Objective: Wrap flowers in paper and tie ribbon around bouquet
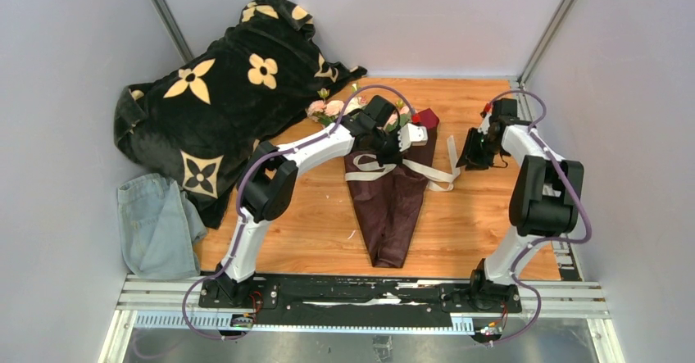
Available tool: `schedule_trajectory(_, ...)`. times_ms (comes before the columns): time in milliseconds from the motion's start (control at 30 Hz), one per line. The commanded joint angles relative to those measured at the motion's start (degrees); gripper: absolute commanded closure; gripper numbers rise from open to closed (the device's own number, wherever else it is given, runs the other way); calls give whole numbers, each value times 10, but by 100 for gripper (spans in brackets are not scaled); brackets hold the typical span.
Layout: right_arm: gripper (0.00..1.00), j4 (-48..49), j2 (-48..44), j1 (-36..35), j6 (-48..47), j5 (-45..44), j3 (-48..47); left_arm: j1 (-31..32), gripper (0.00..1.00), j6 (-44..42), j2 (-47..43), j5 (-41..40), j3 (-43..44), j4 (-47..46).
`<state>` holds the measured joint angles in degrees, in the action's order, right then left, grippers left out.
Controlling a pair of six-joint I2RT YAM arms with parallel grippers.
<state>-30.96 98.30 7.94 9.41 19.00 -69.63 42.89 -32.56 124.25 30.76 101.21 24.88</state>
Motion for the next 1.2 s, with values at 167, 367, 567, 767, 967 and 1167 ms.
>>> schedule_trajectory(167,50,-24,73,12,29,-8,15,3,100,-6,-4,10,-7,-8)
schedule_trajectory(367,74,4,106,14,37,71,24,3,100,-6,-6,11,-2,-4)
schedule_trajectory(567,100,7,83,16,43,53,-3,3,100,-12,-13,14,-1,2)
schedule_trajectory(767,100,-8,-12,-54,-19,31,-44,4,100,-14,-11,21,17,17)
schedule_trajectory(967,100,-19,-52,-137,-56,36,-39,3,100,-32,-18,31,32,46)
schedule_trajectory(1167,100,-15,0,-137,-83,121,-60,4,100,-57,-36,82,68,105)
